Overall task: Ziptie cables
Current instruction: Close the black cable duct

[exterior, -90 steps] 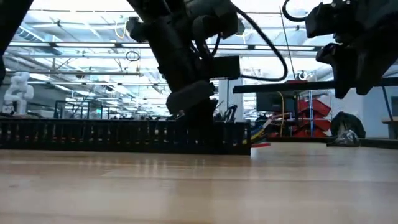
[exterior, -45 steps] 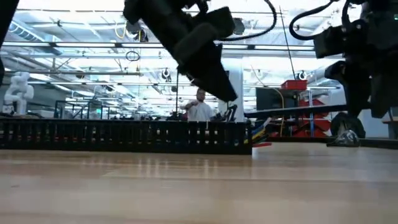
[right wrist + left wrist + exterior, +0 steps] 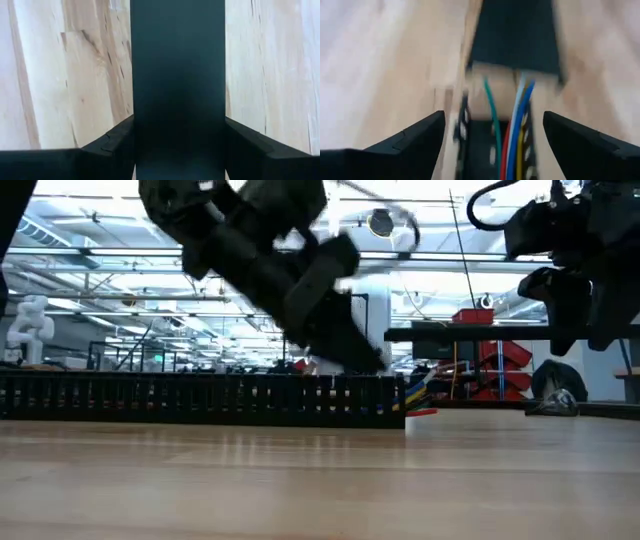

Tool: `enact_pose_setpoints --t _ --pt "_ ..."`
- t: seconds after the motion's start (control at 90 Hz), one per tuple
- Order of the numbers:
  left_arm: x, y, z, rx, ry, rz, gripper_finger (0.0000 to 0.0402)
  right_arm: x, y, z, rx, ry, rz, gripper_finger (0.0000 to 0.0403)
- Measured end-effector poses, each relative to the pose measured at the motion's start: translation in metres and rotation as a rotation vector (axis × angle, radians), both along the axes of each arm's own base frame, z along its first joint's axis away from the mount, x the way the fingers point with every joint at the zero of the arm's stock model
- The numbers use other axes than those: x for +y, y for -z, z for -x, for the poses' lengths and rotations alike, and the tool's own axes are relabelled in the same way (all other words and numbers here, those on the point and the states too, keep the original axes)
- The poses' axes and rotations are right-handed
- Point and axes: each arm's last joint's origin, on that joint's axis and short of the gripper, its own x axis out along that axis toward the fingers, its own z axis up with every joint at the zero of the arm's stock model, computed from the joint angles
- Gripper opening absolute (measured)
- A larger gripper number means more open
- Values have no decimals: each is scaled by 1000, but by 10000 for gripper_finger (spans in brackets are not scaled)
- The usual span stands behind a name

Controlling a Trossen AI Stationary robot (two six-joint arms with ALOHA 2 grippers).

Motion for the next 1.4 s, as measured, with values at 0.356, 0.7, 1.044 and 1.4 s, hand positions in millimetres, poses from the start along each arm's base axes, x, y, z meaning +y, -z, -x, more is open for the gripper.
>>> enact_pose_setpoints --t 0.356,0.7,1.044,1.4 --pt "0 15 -4 11 -7 8 320 0 0 0 -6 10 -8 221" --pt "1 28 10 -9 8 8 244 4 4 -10 -134 -12 -51 221" --pt "2 31 13 -15 14 12 242 -12 23 -19 -62 37 -16 221" --pt "1 32 13 -9 19 10 242 -19 44 -35 4 1 -42 221"
